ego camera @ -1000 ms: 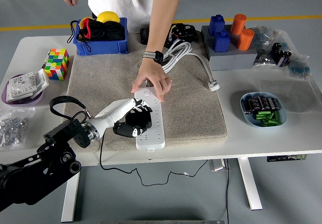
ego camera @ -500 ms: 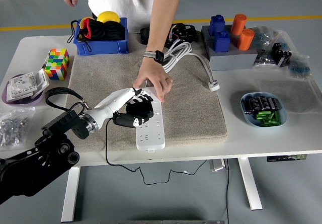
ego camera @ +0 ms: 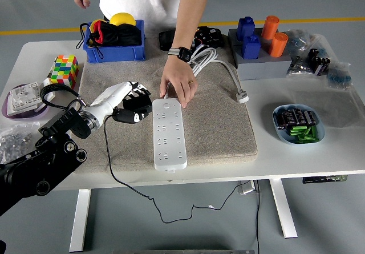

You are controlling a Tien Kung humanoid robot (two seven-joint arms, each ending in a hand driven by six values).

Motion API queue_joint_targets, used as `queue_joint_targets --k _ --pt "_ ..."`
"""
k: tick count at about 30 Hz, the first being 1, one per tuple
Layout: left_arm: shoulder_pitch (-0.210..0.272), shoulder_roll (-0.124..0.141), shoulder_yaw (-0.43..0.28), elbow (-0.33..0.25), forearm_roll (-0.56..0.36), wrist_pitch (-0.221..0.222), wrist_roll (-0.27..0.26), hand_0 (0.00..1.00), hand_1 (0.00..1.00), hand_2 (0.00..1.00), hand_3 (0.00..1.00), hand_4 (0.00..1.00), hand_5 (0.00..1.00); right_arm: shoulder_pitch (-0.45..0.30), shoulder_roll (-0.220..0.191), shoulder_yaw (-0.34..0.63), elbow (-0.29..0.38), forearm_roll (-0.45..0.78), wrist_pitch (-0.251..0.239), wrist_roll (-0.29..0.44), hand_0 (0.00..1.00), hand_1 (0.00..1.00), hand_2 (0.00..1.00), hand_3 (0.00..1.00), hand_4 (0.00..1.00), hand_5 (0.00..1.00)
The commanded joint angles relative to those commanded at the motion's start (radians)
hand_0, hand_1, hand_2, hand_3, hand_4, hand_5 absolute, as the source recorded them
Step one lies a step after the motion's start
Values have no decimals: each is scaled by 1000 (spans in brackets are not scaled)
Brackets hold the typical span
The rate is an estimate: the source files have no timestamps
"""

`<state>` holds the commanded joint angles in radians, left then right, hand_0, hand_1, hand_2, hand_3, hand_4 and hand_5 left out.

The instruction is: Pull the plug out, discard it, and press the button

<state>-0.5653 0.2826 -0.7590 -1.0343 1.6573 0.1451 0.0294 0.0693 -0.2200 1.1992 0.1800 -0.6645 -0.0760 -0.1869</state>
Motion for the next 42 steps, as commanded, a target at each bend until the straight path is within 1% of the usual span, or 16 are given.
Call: queue_joint_targets --k 3,4,9,10,15,16,21,22,27,28,32,35,39,40,42 --pt "-4 -2 7 27 -6 -8 7 435 287 346 594 618 2 0 0 3 0 -1 0 -1 757 669 654 621 667 504" --pt "-3 -2 9 34 -8 -10 9 520 488 506 609 666 2 -1 0 3 0 -1 0 0 757 668 654 621 667 503" --pt "-2 1 14 56 -18 -26 16 520 488 506 609 666 2 -1 1 5 0 -1 0 0 757 668 654 621 667 503" --pt "-2 1 14 57 -17 -28 16 660 688 607 652 724 2 -1 1 5 0 -1 -1 -1 755 668 654 621 666 504" --pt "3 5 12 50 -13 -33 22 660 688 607 652 724 2 0 1 1 0 1 -1 1 755 668 654 621 666 504" --pt "3 6 12 49 -14 -34 23 781 831 754 783 779 2 0 1 1 0 1 -1 2 756 668 654 621 665 501" --pt "6 8 12 48 -13 -46 30 781 831 754 783 779 2 -1 2 1 0 1 -1 1 756 668 654 621 665 501" --pt "7 9 11 46 -12 -46 30 799 860 787 801 815 2 -1 2 1 0 0 -1 1 756 668 654 621 665 501" --pt "9 7 7 45 -13 -47 29 799 860 787 801 815 2 -2 1 2 0 -2 -1 0 756 668 654 621 665 501" --pt "9 7 8 46 -12 -47 29 808 868 814 814 831 2 -2 1 2 0 -2 -1 0 756 668 654 620 665 504" --pt "7 8 6 42 -11 -46 27 808 868 814 814 831 2 -1 2 0 0 3 -1 2 756 668 654 620 665 504" --pt "6 12 -4 19 -8 -41 23 806 855 796 807 841 2 -1 2 3 0 1 -1 1 757 668 654 620 667 502" --pt "9 18 -19 -44 -6 -21 13 806 855 796 807 841 2 -2 2 6 0 -2 -1 -1 757 668 654 620 667 502" --pt "10 19 -20 -63 -6 -17 10 641 665 580 779 756 2 -2 2 5 0 -1 -1 -1 756 668 654 620 666 501" --pt "10 21 -20 -102 -6 -15 8 641 665 580 779 756 2 -2 2 4 0 0 -1 0 756 668 654 620 666 501"
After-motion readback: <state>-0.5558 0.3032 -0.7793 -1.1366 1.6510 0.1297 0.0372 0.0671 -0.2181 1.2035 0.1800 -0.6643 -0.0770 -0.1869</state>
